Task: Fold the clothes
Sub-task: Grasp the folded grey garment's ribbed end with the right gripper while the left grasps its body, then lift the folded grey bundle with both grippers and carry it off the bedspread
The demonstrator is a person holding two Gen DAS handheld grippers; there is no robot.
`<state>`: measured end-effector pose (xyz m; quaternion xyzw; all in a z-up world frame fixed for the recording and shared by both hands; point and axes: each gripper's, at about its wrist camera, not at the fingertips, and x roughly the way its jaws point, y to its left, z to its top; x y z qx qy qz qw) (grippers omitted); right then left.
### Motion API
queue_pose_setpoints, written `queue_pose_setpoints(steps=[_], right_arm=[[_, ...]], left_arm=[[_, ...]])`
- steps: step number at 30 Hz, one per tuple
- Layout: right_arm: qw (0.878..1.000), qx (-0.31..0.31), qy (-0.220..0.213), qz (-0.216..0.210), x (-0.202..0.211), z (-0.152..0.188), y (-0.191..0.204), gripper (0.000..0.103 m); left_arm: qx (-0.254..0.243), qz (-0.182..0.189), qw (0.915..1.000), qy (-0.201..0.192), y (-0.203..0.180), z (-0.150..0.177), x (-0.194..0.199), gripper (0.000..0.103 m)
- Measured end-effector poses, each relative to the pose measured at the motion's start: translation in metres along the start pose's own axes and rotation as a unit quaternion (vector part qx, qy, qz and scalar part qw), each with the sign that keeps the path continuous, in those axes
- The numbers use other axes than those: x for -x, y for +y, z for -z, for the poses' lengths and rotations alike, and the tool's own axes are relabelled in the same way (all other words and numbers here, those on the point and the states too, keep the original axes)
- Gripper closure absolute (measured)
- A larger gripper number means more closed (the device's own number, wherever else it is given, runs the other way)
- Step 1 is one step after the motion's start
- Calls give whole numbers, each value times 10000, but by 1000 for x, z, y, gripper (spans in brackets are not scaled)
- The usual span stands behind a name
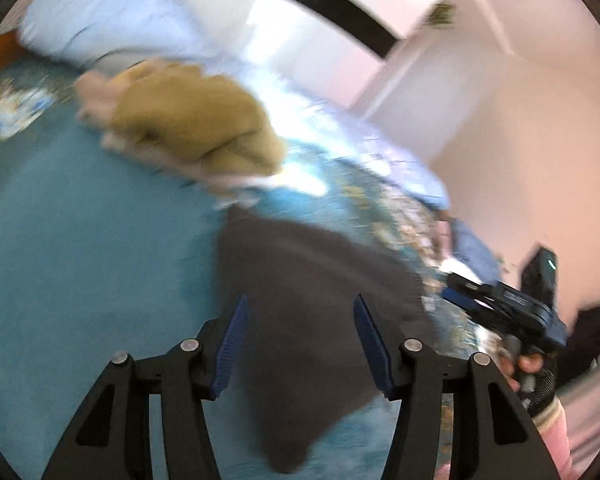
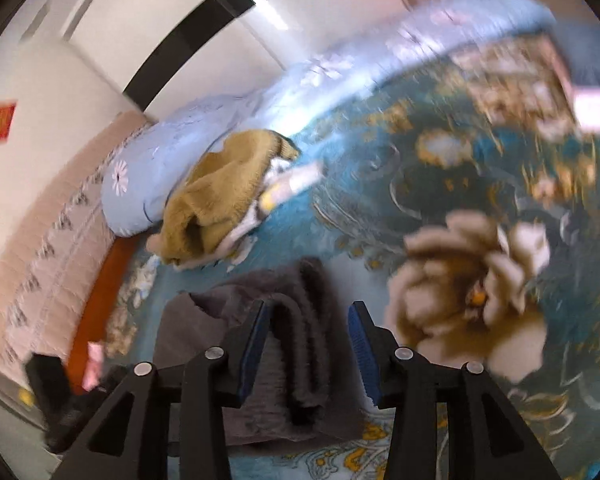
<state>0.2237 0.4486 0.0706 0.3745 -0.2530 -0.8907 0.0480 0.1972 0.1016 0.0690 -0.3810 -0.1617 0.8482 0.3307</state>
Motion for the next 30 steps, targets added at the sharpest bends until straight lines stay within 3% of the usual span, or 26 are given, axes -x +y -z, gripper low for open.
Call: queue_pose_setpoints(steps=[3,6,8,15,23,30], right_arm=[[9964,825,158,-58,-12,5,41,57],[9883,1431,503,-156,-32,16,64,57],[9860,1563,587,26,-41,19,63,60],[9829,1687,687,283,-58,11,62,60],[9880,1082,1076,250,-91,6,42,60],[9857,1199,1090,457,-92,11,51,59]], left_arm=[[-353,282,9988,207,-17,9,-17,47],[-275,145,9982,517,-13,21,-35,47],[-88,212,9983,536,-4,21,-38,47],[-166,126,9982,558,-4,25,-39,47],[46,146,9973,724,3,29,-49,48],[61,31,9971,758,4,30,-55,48]])
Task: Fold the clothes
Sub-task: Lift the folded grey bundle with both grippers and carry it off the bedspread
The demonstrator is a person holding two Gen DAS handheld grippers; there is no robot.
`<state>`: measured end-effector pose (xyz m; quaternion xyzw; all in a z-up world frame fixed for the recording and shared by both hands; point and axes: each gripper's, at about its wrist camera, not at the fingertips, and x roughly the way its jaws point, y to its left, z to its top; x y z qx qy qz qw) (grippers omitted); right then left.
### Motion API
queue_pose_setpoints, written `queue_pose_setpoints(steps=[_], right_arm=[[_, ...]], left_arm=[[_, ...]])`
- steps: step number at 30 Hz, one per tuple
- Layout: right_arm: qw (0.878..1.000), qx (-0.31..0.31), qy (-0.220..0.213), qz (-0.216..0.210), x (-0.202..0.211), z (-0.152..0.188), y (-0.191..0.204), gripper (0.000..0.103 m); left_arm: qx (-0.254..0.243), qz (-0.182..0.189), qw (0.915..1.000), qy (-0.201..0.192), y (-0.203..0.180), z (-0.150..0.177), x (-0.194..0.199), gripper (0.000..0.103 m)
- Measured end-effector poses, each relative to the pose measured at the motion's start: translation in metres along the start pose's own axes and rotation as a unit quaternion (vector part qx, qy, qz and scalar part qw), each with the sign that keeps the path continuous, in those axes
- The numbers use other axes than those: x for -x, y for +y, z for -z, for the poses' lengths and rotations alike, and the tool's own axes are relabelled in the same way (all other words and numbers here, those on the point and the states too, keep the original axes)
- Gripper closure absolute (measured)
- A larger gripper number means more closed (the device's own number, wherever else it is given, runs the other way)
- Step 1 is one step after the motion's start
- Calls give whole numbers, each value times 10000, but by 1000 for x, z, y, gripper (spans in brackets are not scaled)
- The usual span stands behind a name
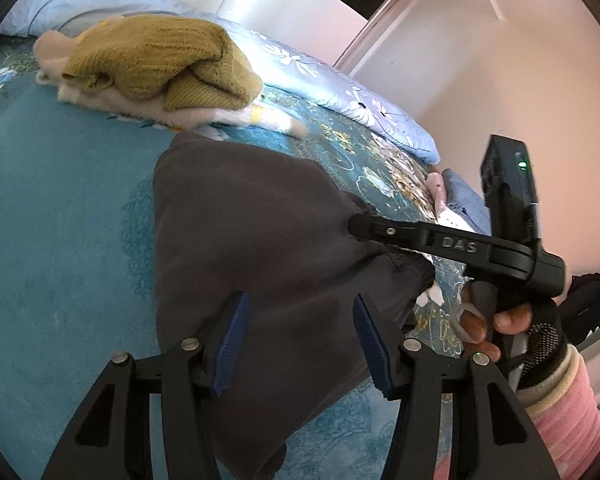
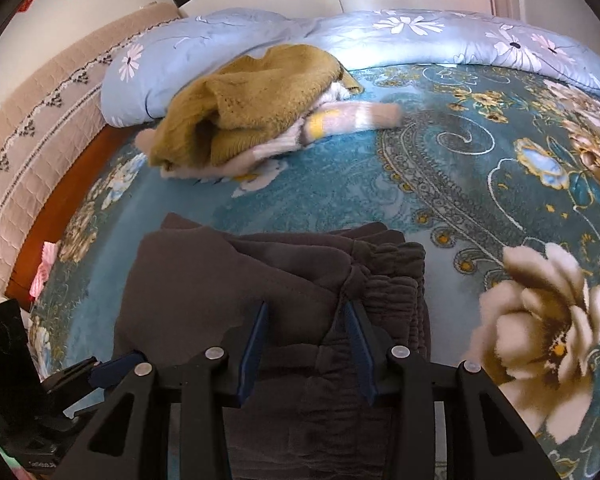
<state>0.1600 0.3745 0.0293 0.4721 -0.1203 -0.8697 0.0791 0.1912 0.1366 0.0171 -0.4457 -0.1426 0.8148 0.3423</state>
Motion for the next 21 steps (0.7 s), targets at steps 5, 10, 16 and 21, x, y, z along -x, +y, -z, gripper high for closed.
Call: queue_pose_setpoints(steps=[5,10,16,21], right_arm=[[9997,208,-99,31,31,16,13,59],[9986,493,-106,167,43,42,18,59],[9998,125,-91,95,23,46,4,58],[9999,25,-136,-48,27,46,0,58]], left_arm=[[181,42,9998,11,7,-1,0,48],[212,63,9998,28,8,-1,-1,48],[214,109,9997,33,8,0,-2,47],[272,215,9994,11,10,-1,1,47]])
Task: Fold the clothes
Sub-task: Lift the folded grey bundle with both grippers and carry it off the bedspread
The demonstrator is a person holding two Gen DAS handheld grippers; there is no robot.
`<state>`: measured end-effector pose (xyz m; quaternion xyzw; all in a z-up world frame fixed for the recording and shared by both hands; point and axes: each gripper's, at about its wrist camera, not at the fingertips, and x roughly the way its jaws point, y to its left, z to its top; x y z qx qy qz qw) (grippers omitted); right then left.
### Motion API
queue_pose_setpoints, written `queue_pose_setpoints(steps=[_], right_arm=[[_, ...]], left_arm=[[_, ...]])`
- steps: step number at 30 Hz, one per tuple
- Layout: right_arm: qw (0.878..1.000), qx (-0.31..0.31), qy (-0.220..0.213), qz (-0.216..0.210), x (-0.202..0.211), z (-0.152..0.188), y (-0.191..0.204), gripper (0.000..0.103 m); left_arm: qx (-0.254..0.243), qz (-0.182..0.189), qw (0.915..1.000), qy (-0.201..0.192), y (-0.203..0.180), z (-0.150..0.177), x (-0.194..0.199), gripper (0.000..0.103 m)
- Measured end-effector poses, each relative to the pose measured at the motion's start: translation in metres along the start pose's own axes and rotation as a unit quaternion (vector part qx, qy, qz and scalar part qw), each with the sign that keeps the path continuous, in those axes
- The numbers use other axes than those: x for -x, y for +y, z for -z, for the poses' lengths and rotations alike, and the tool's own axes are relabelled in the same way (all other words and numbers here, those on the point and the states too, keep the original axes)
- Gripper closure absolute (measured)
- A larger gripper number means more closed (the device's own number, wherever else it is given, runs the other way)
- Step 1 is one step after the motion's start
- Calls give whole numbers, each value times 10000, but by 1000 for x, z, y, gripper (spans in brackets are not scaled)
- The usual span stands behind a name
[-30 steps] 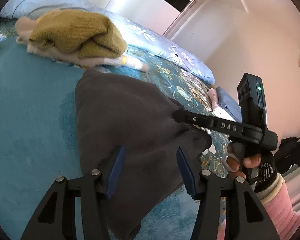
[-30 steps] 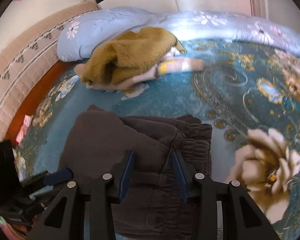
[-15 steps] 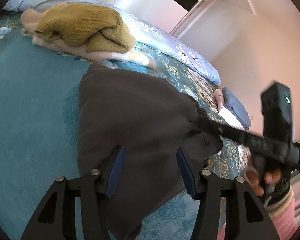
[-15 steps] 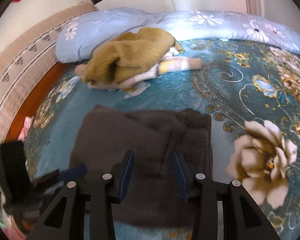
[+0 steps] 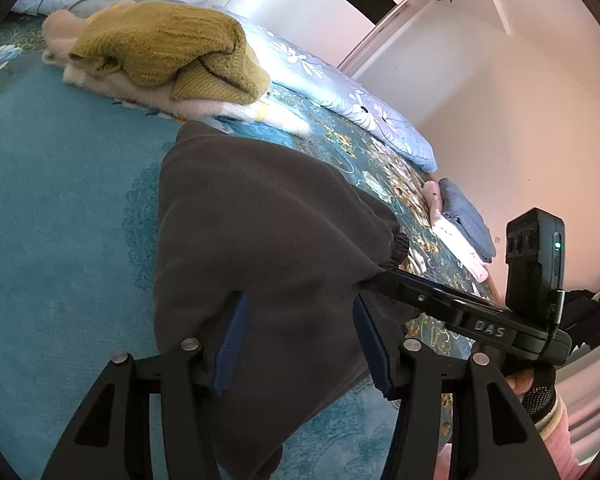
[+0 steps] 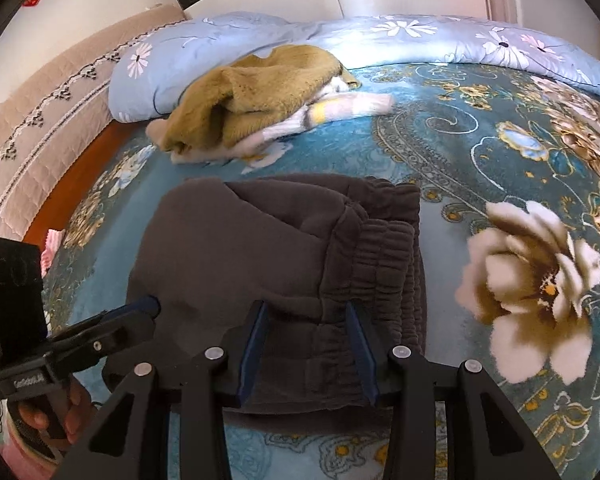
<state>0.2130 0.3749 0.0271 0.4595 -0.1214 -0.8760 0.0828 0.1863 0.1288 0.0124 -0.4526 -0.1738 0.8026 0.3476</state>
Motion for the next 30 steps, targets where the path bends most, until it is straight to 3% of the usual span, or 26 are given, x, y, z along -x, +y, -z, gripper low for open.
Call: queue_pose_setpoints(steps=[3,5,6,9,10,12,15,17,20,23,30], right_arm=[[9989,-218,-254,-323,19,4,-8,58],[9974,-357,-473,-404,32,8,-17,57],[9968,-440,-552,-366,36,10,-24,53],[9939,-867,-614,-299,38,15,-49,43],[9921,-1054,-579,-359,35,17,-57,42],[9859,-1465,-483,-644,23,20,-70,32],[9760,-1854,-373,-1083,6,22,-81,23],[9685,-2140,-247,-1252,-8,21,-88,22],[9596,-2421,-205,-1416,-21,20,-95,13],[9506,-2658,-279,-1576,-28,18,-100,11],[9526,-2488,-183,-1743,-35,15,-88,11]], left_arm=[[19,139,9999,27,-1,-5,11,47],[-41,174,9995,-274,-1,-11,31,47],[-88,78,9987,-493,1,-14,43,46],[54,-208,9979,-618,15,-18,49,42],[225,-264,9981,-507,23,-16,43,42],[565,-367,9973,-288,40,-14,30,42],[954,-66,9954,-49,54,-10,16,37],[1065,119,9942,17,57,-9,11,33],[1165,378,9924,120,60,-9,3,31],[1288,517,9901,204,63,-10,-7,30],[1316,569,9895,177,62,-11,-11,31]])
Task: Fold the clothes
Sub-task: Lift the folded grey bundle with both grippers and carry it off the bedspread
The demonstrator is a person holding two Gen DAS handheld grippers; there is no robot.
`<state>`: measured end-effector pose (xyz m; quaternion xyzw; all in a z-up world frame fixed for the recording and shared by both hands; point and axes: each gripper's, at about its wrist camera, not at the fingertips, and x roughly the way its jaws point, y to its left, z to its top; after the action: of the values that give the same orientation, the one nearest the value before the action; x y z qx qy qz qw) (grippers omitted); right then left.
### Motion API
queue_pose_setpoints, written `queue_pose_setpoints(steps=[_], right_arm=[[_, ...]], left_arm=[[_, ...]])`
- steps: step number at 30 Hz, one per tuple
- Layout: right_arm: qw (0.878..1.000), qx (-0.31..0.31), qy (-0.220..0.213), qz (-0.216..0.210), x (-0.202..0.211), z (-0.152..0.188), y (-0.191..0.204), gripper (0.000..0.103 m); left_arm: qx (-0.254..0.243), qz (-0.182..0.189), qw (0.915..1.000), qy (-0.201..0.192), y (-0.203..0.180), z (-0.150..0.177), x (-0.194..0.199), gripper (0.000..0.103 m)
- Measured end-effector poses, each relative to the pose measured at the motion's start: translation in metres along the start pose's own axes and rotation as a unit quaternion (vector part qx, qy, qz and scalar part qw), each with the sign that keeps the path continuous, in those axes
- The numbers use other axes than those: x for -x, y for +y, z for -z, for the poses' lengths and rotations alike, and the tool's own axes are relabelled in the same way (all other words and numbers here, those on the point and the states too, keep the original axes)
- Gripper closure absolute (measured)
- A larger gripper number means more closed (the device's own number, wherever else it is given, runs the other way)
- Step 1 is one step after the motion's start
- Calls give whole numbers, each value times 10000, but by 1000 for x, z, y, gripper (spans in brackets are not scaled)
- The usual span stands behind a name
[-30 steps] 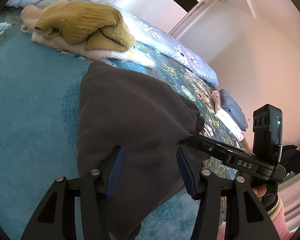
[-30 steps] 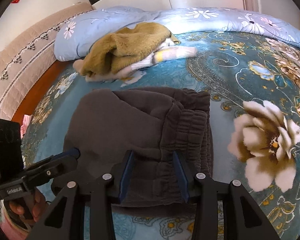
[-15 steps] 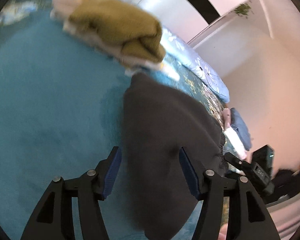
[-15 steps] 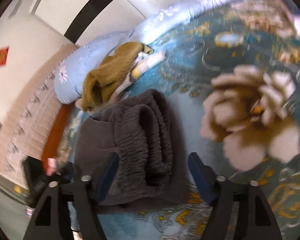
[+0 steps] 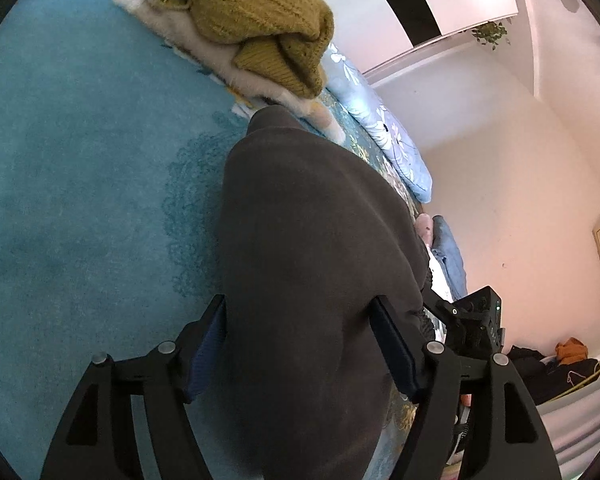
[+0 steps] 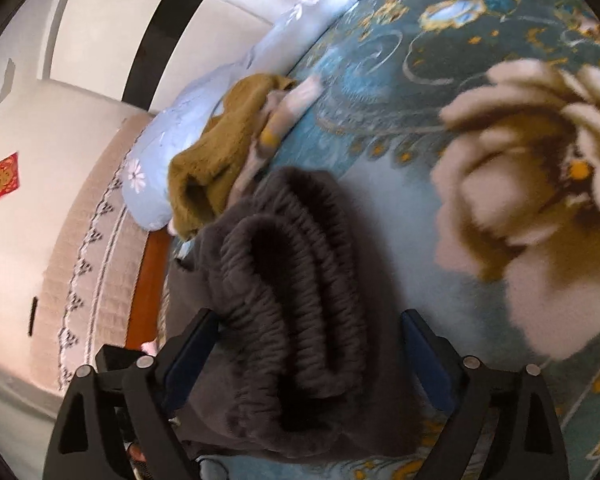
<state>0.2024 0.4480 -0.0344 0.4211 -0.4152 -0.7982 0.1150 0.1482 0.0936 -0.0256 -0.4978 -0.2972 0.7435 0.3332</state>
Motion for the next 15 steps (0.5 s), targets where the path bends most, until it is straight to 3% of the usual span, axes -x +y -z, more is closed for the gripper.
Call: queue_pose_setpoints(steps=[3,12,15], right_arm=[[10000,34,4,-10,0,0,1,17],[9999,61,-74,-122,10,0,7,43],[9996,94,-117,-253,16,-2,11,46]], left_arm=[[-72,-171,9998,-61,-3,2,3,34],[-699,-988,9926,-60,-38,5,5,55],[-905,-1045,9903,-112,-52,6,9,57]])
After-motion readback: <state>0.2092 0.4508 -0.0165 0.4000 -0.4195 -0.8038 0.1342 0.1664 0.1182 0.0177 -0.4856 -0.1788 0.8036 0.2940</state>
